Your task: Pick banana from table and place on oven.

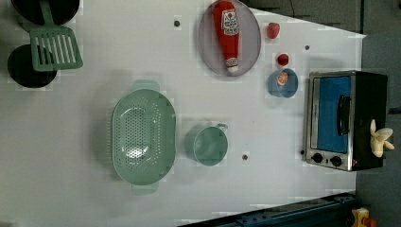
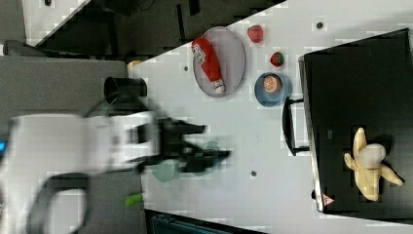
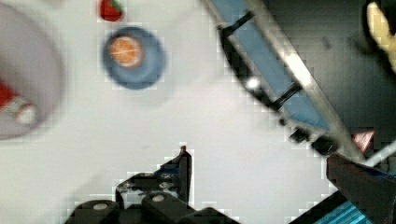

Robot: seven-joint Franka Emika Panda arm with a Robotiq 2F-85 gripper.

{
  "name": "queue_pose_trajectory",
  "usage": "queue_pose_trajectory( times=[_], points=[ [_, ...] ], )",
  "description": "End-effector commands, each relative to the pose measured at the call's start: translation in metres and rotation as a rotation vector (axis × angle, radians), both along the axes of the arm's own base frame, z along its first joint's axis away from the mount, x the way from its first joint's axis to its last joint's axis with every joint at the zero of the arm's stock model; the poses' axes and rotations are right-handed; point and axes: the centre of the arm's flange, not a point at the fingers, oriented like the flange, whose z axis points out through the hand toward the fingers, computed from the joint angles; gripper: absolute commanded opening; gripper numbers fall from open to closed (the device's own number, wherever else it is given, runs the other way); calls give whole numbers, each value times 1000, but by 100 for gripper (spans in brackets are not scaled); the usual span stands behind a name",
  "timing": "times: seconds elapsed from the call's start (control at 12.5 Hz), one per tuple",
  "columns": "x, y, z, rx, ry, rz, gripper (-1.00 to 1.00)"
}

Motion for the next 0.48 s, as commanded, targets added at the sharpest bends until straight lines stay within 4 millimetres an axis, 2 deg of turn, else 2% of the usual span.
queue_pose_trajectory(
  times=[0.08,0.32,0.48],
  points=[
    [-12,86,69,-7,-64,-221,100],
    [-24,151,95,-29,-92,-278,100],
    [-33,173,102,-36,-97,-251,100]
  ],
)
